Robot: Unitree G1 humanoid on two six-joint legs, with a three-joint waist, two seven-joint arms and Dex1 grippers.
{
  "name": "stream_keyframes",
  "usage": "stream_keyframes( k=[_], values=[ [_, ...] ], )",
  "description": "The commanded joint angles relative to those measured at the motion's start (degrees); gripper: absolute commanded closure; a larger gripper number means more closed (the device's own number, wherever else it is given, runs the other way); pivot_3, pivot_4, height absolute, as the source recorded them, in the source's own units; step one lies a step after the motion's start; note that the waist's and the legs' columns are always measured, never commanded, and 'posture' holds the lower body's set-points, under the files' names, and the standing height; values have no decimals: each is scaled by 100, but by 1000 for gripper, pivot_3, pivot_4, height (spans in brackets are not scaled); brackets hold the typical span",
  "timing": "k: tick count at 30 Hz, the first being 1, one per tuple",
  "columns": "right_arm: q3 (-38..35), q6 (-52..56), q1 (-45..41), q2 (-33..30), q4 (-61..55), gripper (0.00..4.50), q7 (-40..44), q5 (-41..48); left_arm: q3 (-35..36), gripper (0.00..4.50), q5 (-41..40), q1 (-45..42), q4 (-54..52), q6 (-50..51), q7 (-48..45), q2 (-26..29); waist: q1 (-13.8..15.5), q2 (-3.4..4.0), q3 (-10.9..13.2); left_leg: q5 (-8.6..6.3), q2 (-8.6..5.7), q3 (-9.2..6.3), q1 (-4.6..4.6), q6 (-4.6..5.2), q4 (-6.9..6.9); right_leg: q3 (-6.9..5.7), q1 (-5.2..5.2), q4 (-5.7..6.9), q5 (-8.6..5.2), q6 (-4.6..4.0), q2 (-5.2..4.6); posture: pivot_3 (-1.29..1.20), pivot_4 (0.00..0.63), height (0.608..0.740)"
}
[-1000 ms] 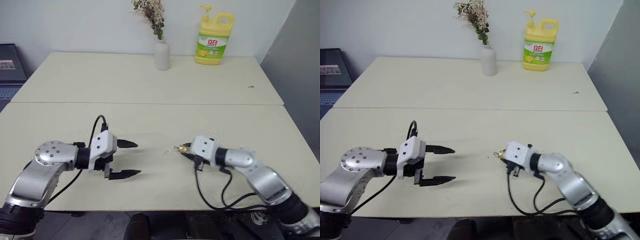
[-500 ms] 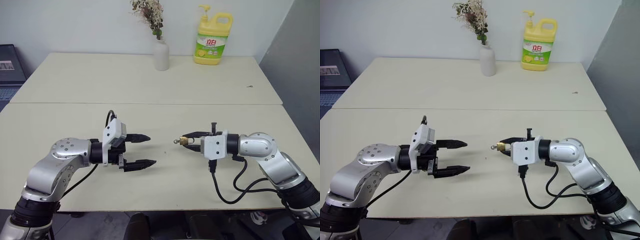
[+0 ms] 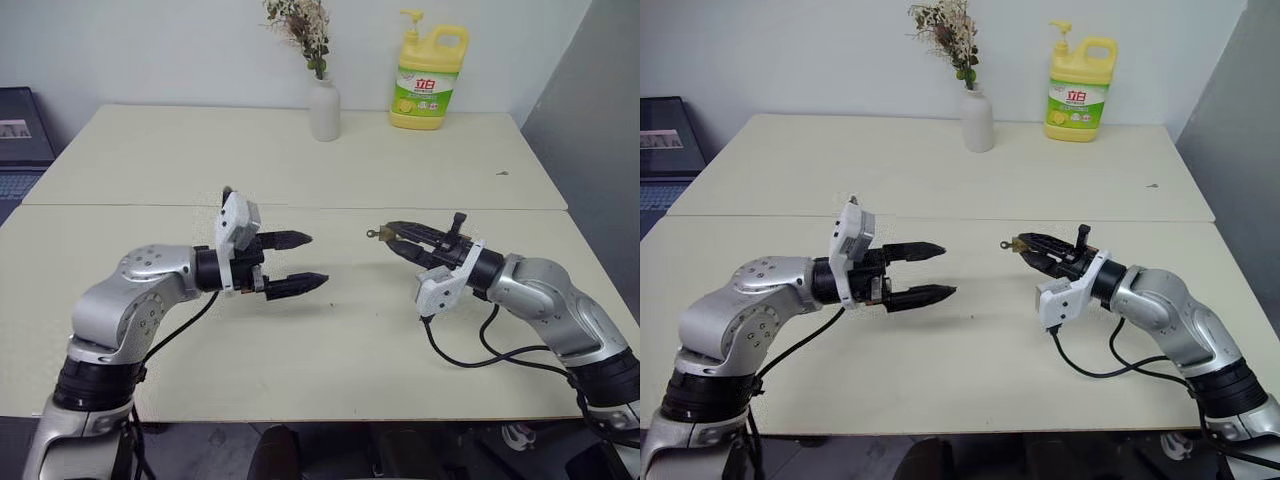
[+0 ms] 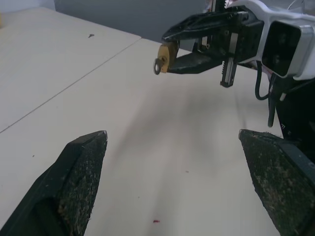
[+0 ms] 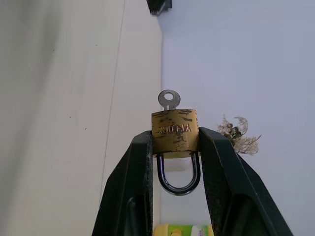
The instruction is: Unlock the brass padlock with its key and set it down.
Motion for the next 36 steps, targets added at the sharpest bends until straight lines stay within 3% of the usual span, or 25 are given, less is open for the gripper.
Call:
stream_keyframes(
  k=[1, 24, 30, 36],
  values=[
    [-201, -142, -63, 10, -184, 3574, -39, 113, -103, 0, -28, -311, 116, 16, -86, -70, 1, 0, 0, 0, 0, 0, 0, 0, 0, 0, 0, 0, 0, 0, 0, 0, 150, 740],
    [-131, 196, -108, 454, -589, 3574, 374, 183, -719, 0, 505, -1387, 1487, -521, -859, -674, 32, 0, 0, 1, -3, -3, 0, 0, 3, -1, 3, 4, 1, -1, 0, 0, 150, 740],
    [-116, 214, -115, 496, -616, 3574, 407, 176, -696, 1408, 493, -1477, 1592, -508, -993, -743, 34, 0, 0, 1, -2, -3, 0, 0, 3, -1, 3, 4, 1, -1, 0, 0, 150, 740],
    [-121, 227, -98, 521, -636, 3574, 471, 187, -671, 3363, 469, -1520, 1617, -468, -1092, -737, 34, 0, 0, 1, -2, -3, 0, 0, 3, -1, 3, 5, 1, -1, 0, 0, 150, 740]
  ],
)
